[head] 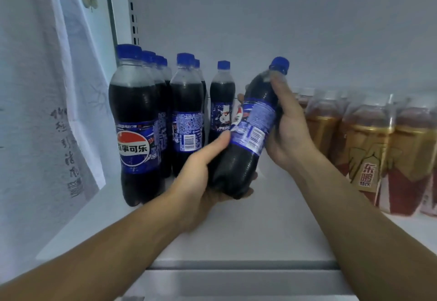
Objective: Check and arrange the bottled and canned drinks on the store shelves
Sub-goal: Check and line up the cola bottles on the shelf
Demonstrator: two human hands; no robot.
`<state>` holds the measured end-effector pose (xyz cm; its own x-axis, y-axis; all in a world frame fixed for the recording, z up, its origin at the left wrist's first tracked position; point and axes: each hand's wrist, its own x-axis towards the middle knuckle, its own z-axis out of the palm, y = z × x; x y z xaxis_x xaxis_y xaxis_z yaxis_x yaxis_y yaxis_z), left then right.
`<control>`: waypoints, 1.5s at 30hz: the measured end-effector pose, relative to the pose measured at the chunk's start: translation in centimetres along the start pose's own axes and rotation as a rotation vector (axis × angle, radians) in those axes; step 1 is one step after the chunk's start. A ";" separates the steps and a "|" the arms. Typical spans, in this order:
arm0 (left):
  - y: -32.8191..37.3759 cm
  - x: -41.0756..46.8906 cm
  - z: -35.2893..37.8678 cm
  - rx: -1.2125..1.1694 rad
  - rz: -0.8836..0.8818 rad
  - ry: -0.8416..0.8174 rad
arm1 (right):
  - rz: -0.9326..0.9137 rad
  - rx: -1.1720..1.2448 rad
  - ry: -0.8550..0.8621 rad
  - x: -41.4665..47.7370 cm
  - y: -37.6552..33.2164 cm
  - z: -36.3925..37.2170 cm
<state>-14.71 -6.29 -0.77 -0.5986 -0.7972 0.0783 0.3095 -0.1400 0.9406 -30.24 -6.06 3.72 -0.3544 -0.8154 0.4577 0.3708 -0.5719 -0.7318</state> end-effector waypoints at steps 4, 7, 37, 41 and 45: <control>0.5 -0.1 0.0 -0.059 -0.067 -0.039 | 0.017 -0.027 0.019 0.0 0.1 0.1; -0.2 0.2 0.4 0.040 0.035 0.007 | -0.055 -0.216 0.084 0.1 0.2 -0.1; 0.0 -0.2 0.2 0.076 -0.012 -0.034 | -0.010 -0.355 -0.001 -0.4 0.5 0.2; -0.2 0.1 0.0 0.185 0.076 0.033 | -0.103 -0.407 0.021 -0.4 0.5 0.2; 0.3 -0.2 -0.2 0.010 -0.046 -0.056 | 0.040 -0.287 -0.056 -0.4 0.6 0.3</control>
<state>-14.31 -6.25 -0.53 -0.6526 -0.7558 0.0535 0.2740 -0.1696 0.9466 -29.61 -6.09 3.24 -0.2937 -0.8448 0.4473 0.1226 -0.4973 -0.8589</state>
